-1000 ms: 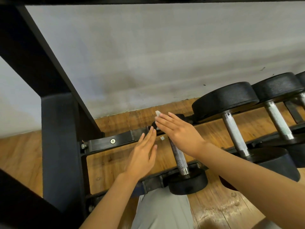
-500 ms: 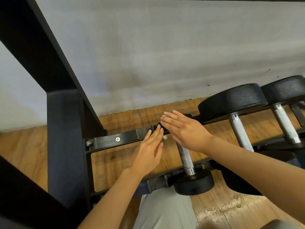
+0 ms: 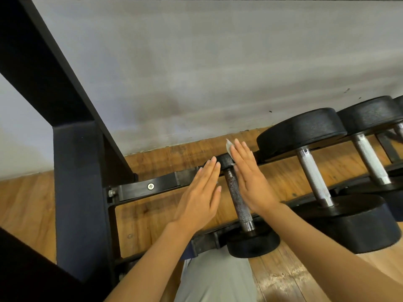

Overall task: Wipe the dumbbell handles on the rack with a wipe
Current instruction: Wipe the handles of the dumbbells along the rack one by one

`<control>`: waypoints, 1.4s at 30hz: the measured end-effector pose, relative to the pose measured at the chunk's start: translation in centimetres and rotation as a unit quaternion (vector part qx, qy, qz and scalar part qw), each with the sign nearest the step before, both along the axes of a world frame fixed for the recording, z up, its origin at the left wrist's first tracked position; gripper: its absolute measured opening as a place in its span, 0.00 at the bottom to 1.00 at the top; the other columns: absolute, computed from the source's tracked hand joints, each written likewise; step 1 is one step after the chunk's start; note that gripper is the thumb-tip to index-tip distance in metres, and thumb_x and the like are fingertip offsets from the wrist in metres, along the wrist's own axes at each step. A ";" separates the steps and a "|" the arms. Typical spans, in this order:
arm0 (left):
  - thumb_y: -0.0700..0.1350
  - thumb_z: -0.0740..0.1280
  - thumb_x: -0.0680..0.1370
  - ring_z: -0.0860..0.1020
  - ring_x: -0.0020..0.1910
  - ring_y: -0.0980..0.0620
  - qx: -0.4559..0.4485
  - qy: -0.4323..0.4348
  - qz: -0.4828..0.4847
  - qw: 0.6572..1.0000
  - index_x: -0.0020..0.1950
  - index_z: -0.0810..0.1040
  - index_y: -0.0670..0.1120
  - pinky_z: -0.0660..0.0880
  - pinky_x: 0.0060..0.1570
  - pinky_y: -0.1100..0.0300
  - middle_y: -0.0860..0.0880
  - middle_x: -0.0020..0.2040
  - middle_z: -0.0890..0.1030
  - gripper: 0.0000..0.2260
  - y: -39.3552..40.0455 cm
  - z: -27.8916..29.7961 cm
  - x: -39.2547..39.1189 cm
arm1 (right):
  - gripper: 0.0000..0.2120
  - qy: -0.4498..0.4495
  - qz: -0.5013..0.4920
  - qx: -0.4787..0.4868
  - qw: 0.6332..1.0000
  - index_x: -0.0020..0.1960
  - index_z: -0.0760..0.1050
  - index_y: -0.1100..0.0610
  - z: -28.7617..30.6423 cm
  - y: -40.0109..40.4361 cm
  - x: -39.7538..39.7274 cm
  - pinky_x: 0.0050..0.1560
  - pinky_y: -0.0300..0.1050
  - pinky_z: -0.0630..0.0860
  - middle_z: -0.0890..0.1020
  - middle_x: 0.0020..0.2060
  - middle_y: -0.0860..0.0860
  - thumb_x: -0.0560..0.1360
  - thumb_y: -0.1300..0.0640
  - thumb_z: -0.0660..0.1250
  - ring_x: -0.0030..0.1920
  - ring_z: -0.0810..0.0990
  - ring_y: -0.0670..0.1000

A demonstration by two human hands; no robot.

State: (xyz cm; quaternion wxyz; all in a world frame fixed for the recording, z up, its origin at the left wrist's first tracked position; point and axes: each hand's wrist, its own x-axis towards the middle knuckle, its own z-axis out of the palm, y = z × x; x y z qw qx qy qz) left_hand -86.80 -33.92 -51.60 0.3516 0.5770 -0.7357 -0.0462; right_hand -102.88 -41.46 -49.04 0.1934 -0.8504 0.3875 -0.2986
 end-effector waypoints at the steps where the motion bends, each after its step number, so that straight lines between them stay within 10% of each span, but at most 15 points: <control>1: 0.47 0.56 0.83 0.50 0.79 0.60 0.003 -0.014 -0.005 1.000 0.78 0.58 0.40 0.47 0.75 0.67 0.45 0.79 0.58 0.24 -0.3 0.0 0.1 | 0.25 -0.032 -0.024 0.024 0.999 0.78 0.49 0.51 -0.2 0.5 0.4 0.78 0.50 0.46 0.48 0.78 0.44 0.84 0.61 0.52 0.78 0.42 0.44; 10: 0.47 0.55 0.84 0.51 0.79 0.56 0.010 -0.053 -0.023 0.998 0.79 0.55 0.43 0.47 0.75 0.68 0.47 0.80 0.54 0.25 -0.9 -0.7 1.1 | 0.37 -0.058 -0.107 0.134 0.983 0.76 0.36 0.46 -0.9 5.5 1.3 0.77 0.44 0.48 0.35 0.76 0.42 0.81 0.69 0.55 0.77 0.39 0.43; 17: 0.46 0.55 0.84 0.52 0.79 0.57 0.003 -0.027 -0.040 0.999 0.78 0.56 0.42 0.50 0.76 0.66 0.48 0.79 0.57 0.24 -1.2 -0.4 1.5 | 0.41 0.156 -0.168 0.143 0.963 0.73 0.23 0.59 -2.9 5.6 2.8 0.76 0.50 0.33 0.19 0.68 0.53 0.81 0.63 0.56 0.72 0.23 0.52; 23: 0.46 0.56 0.83 0.52 0.79 0.59 0.002 -0.020 -0.055 0.998 0.78 0.57 0.43 0.50 0.75 0.68 0.49 0.80 0.56 0.23 -1.2 -0.4 1.8 | 0.35 0.277 0.027 0.076 0.958 0.78 0.33 0.57 -1.9 6.8 -0.9 0.75 0.49 0.30 0.30 0.76 0.49 0.82 0.63 0.53 0.73 0.23 0.52; 29: 0.46 0.55 0.84 0.57 0.78 0.56 -0.021 -0.079 -0.055 0.995 0.77 0.63 0.39 0.52 0.77 0.62 0.46 0.79 0.60 0.22 -1.2 0.5 2.7 | 0.25 0.429 0.222 -0.202 0.852 0.72 0.70 0.58 -0.8 0.8 -2.8 0.76 0.54 0.48 0.69 0.72 0.54 0.79 0.52 0.49 0.75 0.63 0.53; 37: 0.42 0.51 0.83 0.52 0.78 0.52 -0.028 -0.180 -0.122 0.976 0.78 0.61 0.37 0.45 0.77 0.61 0.43 0.79 0.58 0.23 -2.6 1.6 2.9 | 0.22 0.384 0.317 -0.172 0.850 0.74 0.66 0.57 0.8 -2.4 -4.9 0.77 0.51 0.54 0.66 0.75 0.52 0.84 0.50 0.49 0.77 0.56 0.49; 42: 0.44 0.48 0.82 0.48 0.78 0.57 0.015 -0.126 -0.143 0.982 0.78 0.59 0.39 0.44 0.76 0.66 0.45 0.79 0.56 0.25 -2.5 1.9 3.0 | 0.19 0.407 0.489 -0.088 0.767 0.72 0.71 0.56 1.7 -1.6 -6.2 0.78 0.48 0.51 0.70 0.72 0.48 0.85 0.52 0.52 0.77 0.55 0.42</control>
